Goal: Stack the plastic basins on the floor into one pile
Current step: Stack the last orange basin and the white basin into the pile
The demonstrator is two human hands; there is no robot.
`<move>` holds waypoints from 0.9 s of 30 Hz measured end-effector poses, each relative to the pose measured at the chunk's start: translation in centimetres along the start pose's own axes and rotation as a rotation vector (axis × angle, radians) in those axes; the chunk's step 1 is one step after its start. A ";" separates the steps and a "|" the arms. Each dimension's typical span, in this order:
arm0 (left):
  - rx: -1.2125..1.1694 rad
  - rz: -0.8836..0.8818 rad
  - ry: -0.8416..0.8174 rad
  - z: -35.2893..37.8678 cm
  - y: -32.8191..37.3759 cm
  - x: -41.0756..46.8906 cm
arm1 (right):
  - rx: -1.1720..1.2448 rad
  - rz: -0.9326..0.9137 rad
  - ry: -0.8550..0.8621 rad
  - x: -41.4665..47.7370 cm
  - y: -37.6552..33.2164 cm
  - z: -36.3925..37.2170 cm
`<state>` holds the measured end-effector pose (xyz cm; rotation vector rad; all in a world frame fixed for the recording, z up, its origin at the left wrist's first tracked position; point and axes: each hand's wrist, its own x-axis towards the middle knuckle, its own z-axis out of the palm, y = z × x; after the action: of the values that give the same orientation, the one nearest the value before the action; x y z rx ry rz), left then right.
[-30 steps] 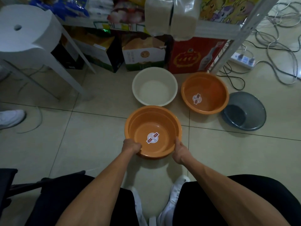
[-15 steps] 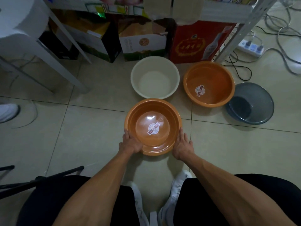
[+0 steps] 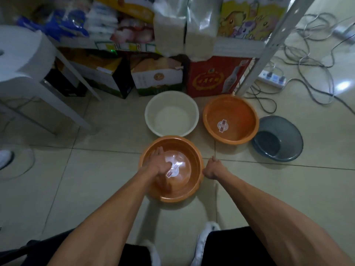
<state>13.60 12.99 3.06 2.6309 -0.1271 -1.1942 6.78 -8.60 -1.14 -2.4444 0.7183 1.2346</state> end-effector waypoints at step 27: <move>-1.104 0.032 0.223 0.4 20.1 11.1 | 1.386 0.377 0.493 9.7 11.2 -10.9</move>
<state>21.13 -8.48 -0.01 1.7256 0.4125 -0.6334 12.57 -25.96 -3.26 -1.3798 1.5184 -0.0216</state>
